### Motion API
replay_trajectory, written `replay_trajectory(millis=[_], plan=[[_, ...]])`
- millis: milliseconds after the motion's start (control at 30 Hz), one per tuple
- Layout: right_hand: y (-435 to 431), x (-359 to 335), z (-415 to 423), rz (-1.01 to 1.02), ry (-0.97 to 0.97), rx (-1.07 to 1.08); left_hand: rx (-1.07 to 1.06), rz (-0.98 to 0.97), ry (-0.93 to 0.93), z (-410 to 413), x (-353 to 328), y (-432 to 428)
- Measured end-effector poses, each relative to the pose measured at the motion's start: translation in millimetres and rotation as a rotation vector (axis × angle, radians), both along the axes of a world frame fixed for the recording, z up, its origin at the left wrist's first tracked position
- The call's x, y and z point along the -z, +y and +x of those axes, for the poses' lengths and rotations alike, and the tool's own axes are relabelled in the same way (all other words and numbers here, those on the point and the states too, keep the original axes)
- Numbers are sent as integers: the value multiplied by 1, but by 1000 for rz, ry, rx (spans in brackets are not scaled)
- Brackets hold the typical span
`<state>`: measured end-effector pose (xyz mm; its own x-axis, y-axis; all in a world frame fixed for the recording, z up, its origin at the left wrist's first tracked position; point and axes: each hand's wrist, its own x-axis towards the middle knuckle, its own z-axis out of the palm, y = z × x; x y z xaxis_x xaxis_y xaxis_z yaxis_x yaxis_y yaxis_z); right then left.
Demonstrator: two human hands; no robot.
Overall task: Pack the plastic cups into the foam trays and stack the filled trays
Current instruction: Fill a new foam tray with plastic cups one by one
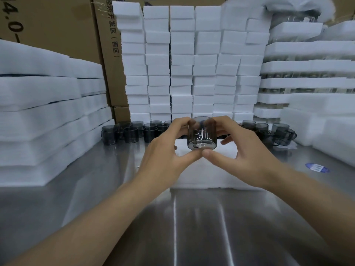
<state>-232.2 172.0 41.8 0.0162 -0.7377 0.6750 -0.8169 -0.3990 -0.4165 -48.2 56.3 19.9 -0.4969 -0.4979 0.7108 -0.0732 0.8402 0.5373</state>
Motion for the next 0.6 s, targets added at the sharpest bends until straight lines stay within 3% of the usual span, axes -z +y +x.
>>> replay_trajectory(millis=[200, 367, 467, 600], plan=[[-4, 0, -2, -160, 170, 99, -86, -51, -101, -1, 2, -7], [-6, 1, 0, -47, -38, 51, -90, -45, -260, 0, 4, -9], [-7, -4, -11, -116, -136, 196, -124, 43, -344, 1, 5, -10], [-6, -10, -31, -257, -264, 342, -60, 254, -319, 4, -2, -9]])
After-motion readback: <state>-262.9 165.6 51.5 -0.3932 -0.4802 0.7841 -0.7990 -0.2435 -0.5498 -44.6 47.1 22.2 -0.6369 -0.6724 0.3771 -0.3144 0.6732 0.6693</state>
